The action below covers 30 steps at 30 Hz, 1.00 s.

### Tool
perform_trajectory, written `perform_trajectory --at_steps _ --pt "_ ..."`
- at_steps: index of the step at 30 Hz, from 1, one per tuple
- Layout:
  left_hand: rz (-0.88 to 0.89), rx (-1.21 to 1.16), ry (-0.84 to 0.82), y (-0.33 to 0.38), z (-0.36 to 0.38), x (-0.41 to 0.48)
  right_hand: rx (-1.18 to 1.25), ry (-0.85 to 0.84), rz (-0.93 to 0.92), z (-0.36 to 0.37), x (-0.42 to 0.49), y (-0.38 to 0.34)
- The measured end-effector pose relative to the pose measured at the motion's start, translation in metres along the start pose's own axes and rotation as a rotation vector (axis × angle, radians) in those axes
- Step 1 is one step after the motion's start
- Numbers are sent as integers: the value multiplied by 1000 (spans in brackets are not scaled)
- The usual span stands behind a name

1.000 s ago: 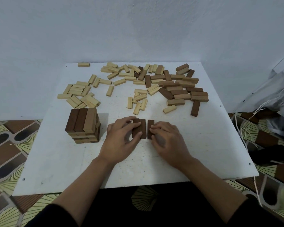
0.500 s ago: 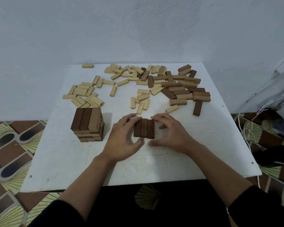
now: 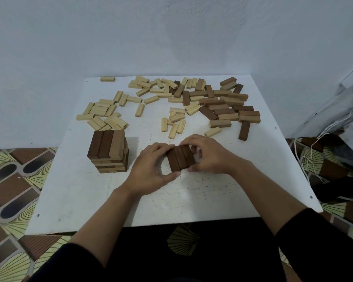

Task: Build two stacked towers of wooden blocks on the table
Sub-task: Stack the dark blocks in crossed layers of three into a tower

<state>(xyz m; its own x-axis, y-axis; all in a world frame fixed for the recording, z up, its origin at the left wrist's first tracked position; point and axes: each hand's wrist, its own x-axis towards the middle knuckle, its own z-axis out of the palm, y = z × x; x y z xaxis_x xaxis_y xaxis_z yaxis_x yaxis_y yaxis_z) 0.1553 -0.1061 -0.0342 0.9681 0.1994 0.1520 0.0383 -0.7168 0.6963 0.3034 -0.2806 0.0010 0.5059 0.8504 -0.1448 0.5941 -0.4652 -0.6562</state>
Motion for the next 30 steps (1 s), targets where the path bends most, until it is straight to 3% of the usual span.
perform_trajectory --at_steps 9,14,19,23,25,30 --pt "-2 -2 4 1 2 5 -27 -120 -10 -9 5 -8" --pt "14 -18 24 -1 1 3 -17 -82 9 -2 3 -9" --pt "0 -32 22 0 0 1 72 44 36 9 -16 -7" --pt "-55 -154 91 3 -2 -1 161 353 161 31 -36 -13" --pt "-74 -225 163 2 -1 -1 111 472 234 46 -45 -17" --pt "1 -261 234 3 2 1 -127 524 255 75 -44 -32"
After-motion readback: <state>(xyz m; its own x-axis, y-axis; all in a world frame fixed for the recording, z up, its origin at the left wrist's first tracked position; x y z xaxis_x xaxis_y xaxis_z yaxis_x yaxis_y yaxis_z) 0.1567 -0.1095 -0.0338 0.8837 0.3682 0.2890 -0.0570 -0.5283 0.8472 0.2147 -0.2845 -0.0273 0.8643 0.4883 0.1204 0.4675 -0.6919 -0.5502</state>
